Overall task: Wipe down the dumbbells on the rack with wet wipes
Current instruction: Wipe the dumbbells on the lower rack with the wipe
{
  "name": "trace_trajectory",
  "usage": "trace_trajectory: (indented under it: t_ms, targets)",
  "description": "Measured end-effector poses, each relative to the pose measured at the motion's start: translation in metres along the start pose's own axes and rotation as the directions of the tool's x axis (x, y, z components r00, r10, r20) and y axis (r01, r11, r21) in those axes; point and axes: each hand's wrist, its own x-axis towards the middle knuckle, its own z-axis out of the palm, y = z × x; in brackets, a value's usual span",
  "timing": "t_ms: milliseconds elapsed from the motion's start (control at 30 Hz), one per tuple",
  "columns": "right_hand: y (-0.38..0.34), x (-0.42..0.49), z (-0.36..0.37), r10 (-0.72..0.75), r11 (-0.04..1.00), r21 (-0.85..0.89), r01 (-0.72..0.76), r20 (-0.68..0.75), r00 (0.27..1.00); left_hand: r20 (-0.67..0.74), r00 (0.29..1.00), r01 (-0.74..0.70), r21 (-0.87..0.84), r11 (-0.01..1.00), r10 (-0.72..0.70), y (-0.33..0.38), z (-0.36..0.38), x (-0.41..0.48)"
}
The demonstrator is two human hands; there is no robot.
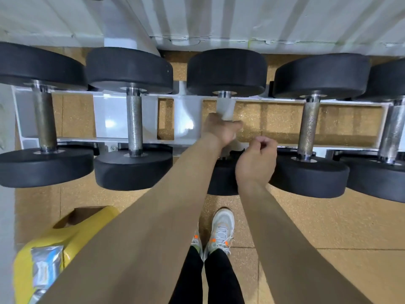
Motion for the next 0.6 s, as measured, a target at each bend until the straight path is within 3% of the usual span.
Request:
trace_trajectory:
  t_ms: [100,167,300,367,600]
  targets:
    - [0.001,-0.002,0.003,-0.023,1.0,0.018,0.024,-0.067,0.997,0.071,0.997,0.017,-0.155,0.988,-0.006,0.001,-0.005,0.018]
    - [0.001,-0.001,0.002,-0.037,0.999,0.018,0.038,-0.07,0.997,0.233,0.972,0.046,-0.268,0.962,0.018,-0.002,-0.008,0.03]
    - [0.001,-0.001,0.002,-0.043,0.999,0.015,0.044,-0.036,0.998,0.576,0.812,0.187,-0.411,0.892,0.095,-0.011,-0.012,0.047]
    - [0.001,-0.003,0.001,-0.062,0.997,0.032,0.063,-0.04,0.997,0.675,0.727,0.245,-0.428,0.87,0.127,-0.014,-0.015,0.05]
    - [-0.001,-0.002,0.002,-0.09,0.996,0.011,0.09,0.005,0.996,0.602,0.797,0.275,-0.429,0.86,0.046,-0.015,-0.014,0.044]
